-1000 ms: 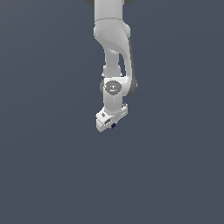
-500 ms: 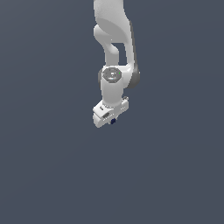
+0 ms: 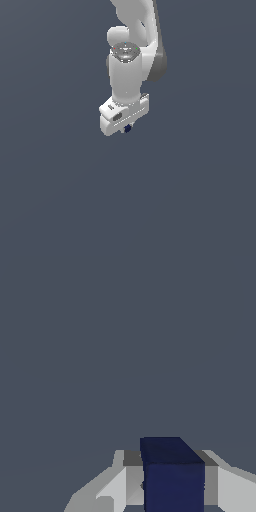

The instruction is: Pick up the object and move it to a goal position.

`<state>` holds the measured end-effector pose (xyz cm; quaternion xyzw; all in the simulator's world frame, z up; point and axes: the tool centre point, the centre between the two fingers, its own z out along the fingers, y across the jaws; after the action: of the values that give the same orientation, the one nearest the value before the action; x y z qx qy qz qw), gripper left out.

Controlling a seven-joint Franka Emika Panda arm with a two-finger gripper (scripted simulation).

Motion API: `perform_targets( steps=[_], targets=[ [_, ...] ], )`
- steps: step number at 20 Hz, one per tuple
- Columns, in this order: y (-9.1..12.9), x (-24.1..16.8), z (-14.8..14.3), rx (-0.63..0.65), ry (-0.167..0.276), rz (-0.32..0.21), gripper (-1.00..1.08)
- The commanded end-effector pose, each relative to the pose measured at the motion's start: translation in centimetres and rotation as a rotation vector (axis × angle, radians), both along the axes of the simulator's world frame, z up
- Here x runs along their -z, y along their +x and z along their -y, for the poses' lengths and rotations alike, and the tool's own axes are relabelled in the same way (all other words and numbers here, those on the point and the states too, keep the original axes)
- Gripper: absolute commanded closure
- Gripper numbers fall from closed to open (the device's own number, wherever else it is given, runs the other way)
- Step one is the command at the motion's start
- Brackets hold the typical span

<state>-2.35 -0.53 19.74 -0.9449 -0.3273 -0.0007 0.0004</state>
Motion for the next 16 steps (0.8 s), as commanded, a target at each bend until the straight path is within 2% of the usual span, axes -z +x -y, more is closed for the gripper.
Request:
perform_targets(
  steps=[1, 8, 16],
  targets=[
    [0.6, -2.6, 0.1, 0.000, 0.000, -0.001, 1.08],
    [2.0, -8.4, 0.5, 0.001, 0.000, -0.001, 1.08],
    [3.1, -11.7, 0.8, 0.001, -0.001, -0.001, 1.08]
  ],
)
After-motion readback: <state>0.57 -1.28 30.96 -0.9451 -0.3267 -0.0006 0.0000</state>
